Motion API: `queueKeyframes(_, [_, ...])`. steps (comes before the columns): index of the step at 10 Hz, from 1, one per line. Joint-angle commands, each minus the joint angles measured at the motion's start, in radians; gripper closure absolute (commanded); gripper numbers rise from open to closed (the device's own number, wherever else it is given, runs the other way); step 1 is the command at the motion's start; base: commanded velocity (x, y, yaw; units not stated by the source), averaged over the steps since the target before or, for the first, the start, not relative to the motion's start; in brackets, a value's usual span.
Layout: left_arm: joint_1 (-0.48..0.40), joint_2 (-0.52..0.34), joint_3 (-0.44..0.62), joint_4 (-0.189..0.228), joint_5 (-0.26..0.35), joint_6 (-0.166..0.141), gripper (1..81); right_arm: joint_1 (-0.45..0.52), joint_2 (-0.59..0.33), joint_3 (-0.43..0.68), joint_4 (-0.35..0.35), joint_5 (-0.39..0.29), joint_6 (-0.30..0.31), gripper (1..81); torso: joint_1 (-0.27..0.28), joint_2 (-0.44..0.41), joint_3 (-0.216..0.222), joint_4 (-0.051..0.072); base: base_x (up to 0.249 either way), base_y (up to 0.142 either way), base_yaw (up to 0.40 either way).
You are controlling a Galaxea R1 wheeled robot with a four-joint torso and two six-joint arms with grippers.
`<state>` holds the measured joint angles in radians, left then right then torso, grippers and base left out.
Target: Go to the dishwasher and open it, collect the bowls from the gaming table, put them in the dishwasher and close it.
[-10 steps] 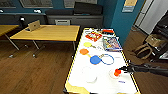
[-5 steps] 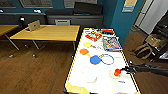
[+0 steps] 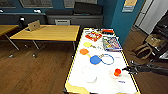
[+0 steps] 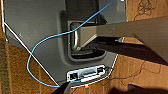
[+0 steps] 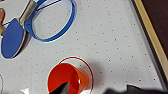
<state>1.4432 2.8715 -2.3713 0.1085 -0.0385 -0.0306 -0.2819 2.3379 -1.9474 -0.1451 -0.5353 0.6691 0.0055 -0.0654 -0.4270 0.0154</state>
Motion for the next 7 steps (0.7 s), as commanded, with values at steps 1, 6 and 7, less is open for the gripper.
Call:
queueKeyframes(1, [-0.007, 0.006, -0.02, 0.002, 0.071, -0.003, 1.0, 0.155, 0.014, -0.042, 0.016, -0.038, -0.003, 1.0, 0.0, 0.0, 0.0, 0.0, 0.0, 0.0, 0.0])
queueKeyframes(6, [-0.008, 0.014, -0.022, 0.0, 0.072, -0.002, 1.0, 0.141, 0.073, -0.093, 0.016, -0.041, -0.003, 1.0, 0.0, 0.0, 0.0, 0.0, 0.0, 0.0, 0.0])
queueKeyframes(7, [-0.008, 0.014, -0.022, 0.0, 0.072, -0.002, 1.0, 0.137, 0.076, -0.096, 0.018, -0.041, -0.003, 1.0, 0.0, 0.0, 0.0, 0.0, 0.0, 0.0, 0.0])
